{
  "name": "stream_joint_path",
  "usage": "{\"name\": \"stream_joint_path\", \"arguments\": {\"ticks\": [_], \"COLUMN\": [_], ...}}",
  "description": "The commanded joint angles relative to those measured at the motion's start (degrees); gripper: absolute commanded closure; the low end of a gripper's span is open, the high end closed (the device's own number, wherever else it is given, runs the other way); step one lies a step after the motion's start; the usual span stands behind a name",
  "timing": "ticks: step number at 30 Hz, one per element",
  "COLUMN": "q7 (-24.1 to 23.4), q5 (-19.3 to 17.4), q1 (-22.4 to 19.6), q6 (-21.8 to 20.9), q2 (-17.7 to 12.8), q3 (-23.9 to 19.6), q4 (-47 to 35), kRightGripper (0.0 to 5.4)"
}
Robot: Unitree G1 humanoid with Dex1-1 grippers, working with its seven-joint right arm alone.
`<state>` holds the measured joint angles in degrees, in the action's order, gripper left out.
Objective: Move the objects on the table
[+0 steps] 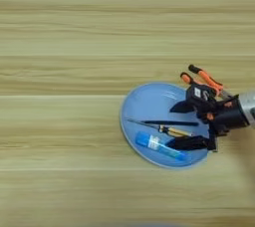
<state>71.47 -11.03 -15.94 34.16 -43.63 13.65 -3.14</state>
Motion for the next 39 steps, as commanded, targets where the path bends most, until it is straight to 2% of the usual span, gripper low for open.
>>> {"name": "stream_joint_path", "arguments": {"ticks": [1, 11, 20, 25, 39], "q7": [-1.92, -2.01, -3.13, -3.43, -3.54], "q5": [0.22, 2.55, 6.64, 8.02, 9.94], "q1": [-5.45, -4.72, -3.13, -2.49, -1.35], "q6": [-2.62, -5.24, -10.00, -12.18, -14.98], "q2": [-1.24, -0.56, -0.27, -0.15, 0.31], "q3": [-3.06, -2.03, -0.43, -0.29, 0.05], "q4": [0.68, 2.86, 4.29, 4.69, 5.59], "kRightGripper": [0.04, 0.04, 0.04, 0.60, 2.10]}}
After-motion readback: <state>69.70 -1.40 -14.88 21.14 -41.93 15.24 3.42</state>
